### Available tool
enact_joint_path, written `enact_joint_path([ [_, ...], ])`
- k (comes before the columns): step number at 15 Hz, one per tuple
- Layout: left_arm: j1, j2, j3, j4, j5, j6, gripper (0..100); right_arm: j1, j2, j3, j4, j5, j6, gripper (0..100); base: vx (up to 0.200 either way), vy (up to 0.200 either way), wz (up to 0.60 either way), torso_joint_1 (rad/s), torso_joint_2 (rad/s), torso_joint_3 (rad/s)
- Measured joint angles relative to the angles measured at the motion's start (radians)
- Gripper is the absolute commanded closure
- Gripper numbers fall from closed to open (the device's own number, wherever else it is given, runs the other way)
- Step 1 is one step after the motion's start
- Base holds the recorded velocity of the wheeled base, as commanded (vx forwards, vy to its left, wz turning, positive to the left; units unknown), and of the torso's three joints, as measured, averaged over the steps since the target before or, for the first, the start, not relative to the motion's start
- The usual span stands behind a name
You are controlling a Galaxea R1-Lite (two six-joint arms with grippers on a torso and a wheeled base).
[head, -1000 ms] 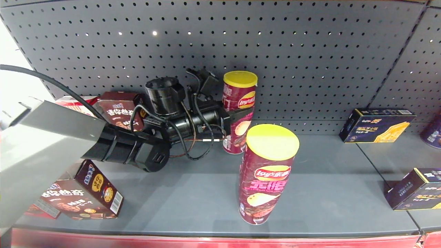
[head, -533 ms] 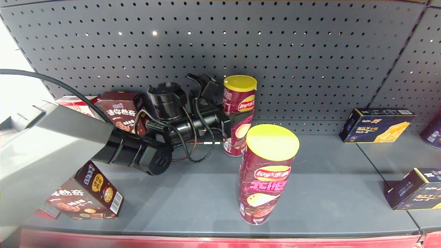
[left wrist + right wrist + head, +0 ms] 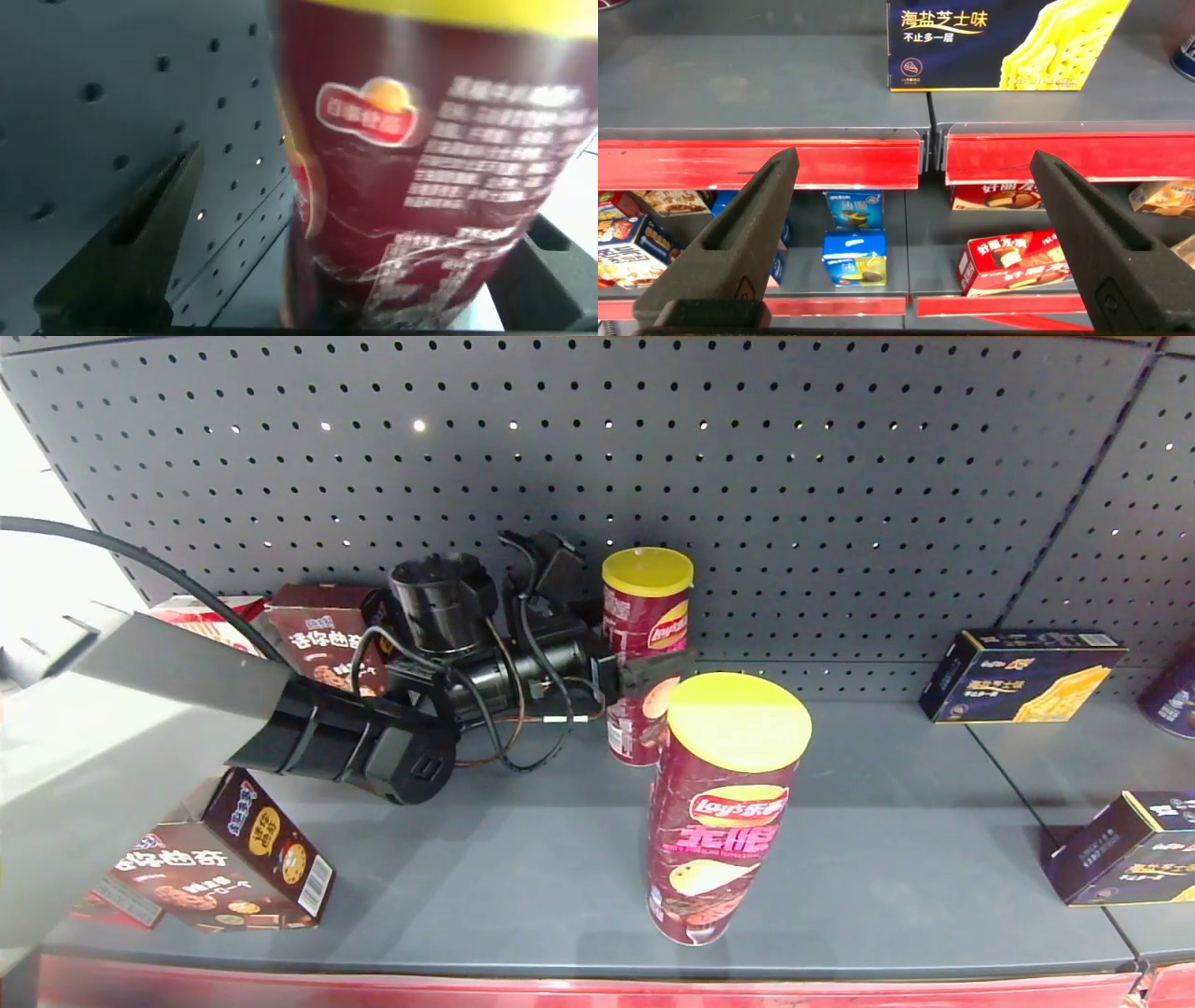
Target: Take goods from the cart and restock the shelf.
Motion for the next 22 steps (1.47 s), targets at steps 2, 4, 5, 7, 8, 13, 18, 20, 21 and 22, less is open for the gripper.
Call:
enact_joint_path([
  [2, 0.009, -0.040, 0.000, 0.082, 0.002, 0.003, 0, 0.000, 0.000, 0.000, 0.000, 0.000, 0.000, 0, 0.000, 0.000, 0.00, 0.000, 0.00, 0.000],
  [4, 0.016, -0.086, -0.002, 0.152, 0.004, 0.010, 0, 0.000, 0.000, 0.000, 0.000, 0.000, 0.000, 0, 0.000, 0.000, 0.00, 0.000, 0.00, 0.000],
  [5, 0.016, -0.108, -0.002, 0.184, 0.007, 0.017, 0, 0.000, 0.000, 0.000, 0.000, 0.000, 0.000, 0, 0.000, 0.000, 0.00, 0.000, 0.00, 0.000],
  [7, 0.019, -0.152, 0.010, 0.240, 0.014, 0.037, 0, 0.001, 0.000, 0.000, 0.000, 0.000, 0.000, 0, 0.000, 0.000, 0.00, 0.000, 0.00, 0.000],
  [8, 0.021, -0.176, 0.019, 0.283, 0.017, 0.046, 0, 0.001, 0.000, 0.000, 0.000, 0.000, 0.000, 0, 0.000, 0.000, 0.00, 0.000, 0.00, 0.000],
  [13, 0.033, -0.289, 0.077, 0.461, 0.074, 0.159, 0, 0.000, 0.000, 0.000, 0.000, 0.000, 0.000, 0, 0.000, 0.000, 0.00, 0.000, 0.00, 0.000],
  [18, 0.020, -0.332, 0.144, 0.486, 0.160, 0.241, 0, 0.000, 0.000, 0.000, 0.000, 0.000, 0.000, 0, 0.000, 0.000, 0.00, 0.000, 0.00, 0.000],
  [20, 0.012, -0.334, 0.147, 0.543, 0.218, 0.293, 0, 0.001, 0.000, 0.000, 0.000, 0.000, 0.000, 0, 0.000, 0.000, 0.00, 0.000, 0.00, 0.000],
  [21, 0.010, -0.331, 0.145, 0.550, 0.244, 0.310, 0, 0.001, 0.000, 0.000, 0.000, 0.000, 0.000, 0, 0.000, 0.000, 0.00, 0.000, 0.00, 0.000],
  [22, 0.008, -0.325, 0.141, 0.550, 0.266, 0.314, 0, 0.000, 0.000, 0.000, 0.000, 0.000, 0.000, 0, 0.000, 0.000, 0.00, 0.000, 0.00, 0.000],
])
